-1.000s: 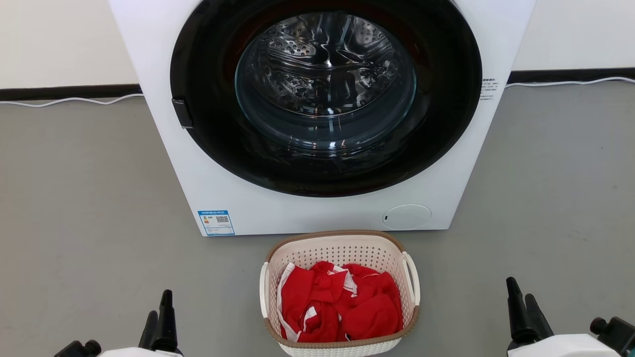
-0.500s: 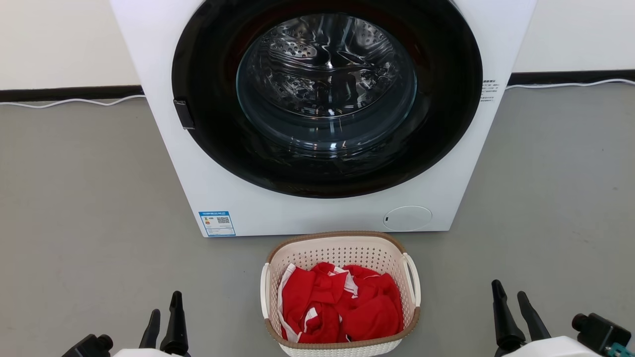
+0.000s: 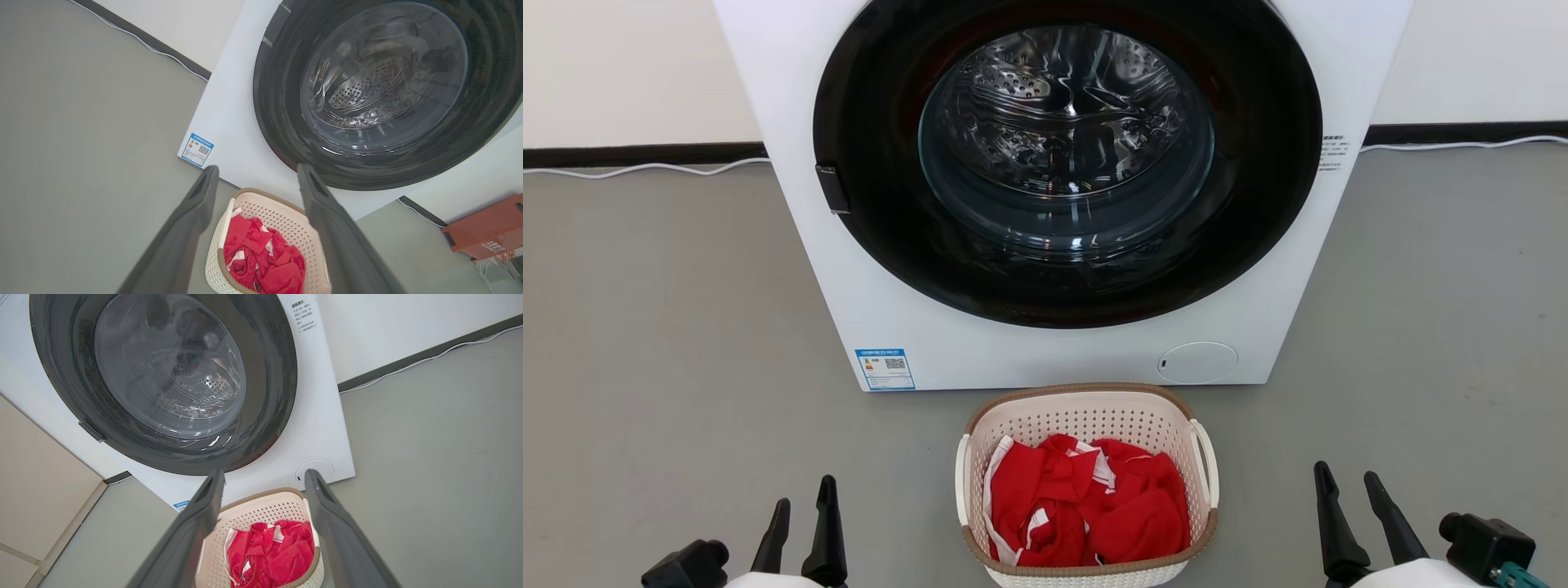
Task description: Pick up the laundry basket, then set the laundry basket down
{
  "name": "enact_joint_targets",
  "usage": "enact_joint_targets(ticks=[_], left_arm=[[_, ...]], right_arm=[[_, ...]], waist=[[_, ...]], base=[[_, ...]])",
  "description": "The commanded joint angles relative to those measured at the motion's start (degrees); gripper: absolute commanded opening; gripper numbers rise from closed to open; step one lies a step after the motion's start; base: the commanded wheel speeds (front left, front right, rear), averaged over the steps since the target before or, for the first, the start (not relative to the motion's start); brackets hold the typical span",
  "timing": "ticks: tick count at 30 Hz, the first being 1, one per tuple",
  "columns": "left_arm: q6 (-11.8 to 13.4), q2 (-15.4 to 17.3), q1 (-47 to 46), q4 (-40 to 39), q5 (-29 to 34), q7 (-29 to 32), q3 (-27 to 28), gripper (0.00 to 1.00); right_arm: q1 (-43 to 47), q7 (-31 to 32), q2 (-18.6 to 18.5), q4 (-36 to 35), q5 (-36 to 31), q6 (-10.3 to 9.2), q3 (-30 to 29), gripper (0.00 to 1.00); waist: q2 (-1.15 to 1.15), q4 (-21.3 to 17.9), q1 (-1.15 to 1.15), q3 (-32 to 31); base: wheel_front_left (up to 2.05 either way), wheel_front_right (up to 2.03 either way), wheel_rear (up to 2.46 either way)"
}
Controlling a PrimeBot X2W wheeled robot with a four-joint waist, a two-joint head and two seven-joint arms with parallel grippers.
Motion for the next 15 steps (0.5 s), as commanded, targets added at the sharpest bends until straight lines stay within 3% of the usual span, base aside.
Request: enact_joint_targets(ticks=[1,15], left_arm=[[0.31,0.87,-1.22,-1.64,2.03,-0.87,0.88,1.0],[-0.04,1.02,-0.62,-1.46,12.68,-3.22,0.96,1.0]], right_arm=[[-1.85,-1.2,-0.85,-1.58,-2.15,0.18,0.99,1.0],[-0.98,-3.56,-0.64,-1.15,-11.47,0.2,-0.57,1.0]], waist=[[0.0,0.08,0.0,0.04],[0.0,0.21,0.0,-0.21]], base=[[0.0,0.0,0.0],[0.0,0.0,0.0]])
